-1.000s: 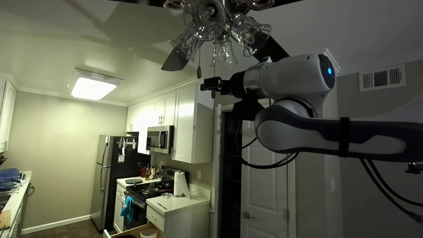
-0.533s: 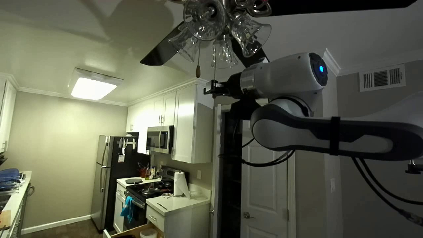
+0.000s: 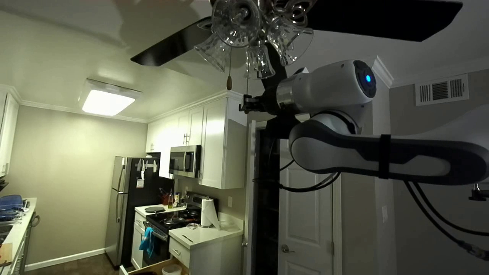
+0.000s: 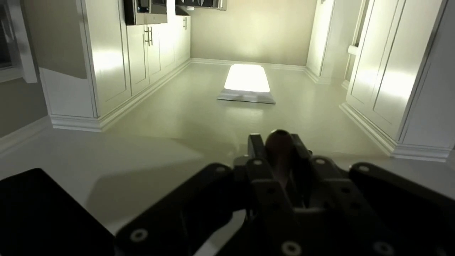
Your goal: Switch on the light
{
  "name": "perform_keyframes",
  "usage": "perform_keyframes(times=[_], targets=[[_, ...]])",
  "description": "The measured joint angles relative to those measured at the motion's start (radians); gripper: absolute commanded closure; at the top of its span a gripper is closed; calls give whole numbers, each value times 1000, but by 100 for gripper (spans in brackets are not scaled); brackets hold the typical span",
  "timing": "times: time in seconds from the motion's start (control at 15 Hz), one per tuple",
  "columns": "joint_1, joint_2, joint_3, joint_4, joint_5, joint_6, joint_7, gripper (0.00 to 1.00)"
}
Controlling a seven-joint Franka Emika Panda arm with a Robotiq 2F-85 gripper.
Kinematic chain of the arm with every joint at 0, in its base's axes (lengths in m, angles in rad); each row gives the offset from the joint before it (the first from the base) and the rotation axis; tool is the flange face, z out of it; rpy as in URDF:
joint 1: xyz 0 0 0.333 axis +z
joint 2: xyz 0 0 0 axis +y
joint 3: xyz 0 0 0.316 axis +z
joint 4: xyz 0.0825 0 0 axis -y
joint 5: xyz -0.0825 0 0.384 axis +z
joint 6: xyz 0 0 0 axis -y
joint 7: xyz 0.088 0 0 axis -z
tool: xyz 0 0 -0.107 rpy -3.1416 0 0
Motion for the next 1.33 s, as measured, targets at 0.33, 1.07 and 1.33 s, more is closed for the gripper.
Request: perform_keyframes(times=[0.33, 1.07, 1.33], targets=[[-9, 0, 1, 2, -9, -33, -2, 91], [0, 20, 7, 47, -68, -238, -21, 30], [51, 50, 8, 45, -107, -413, -52, 5]])
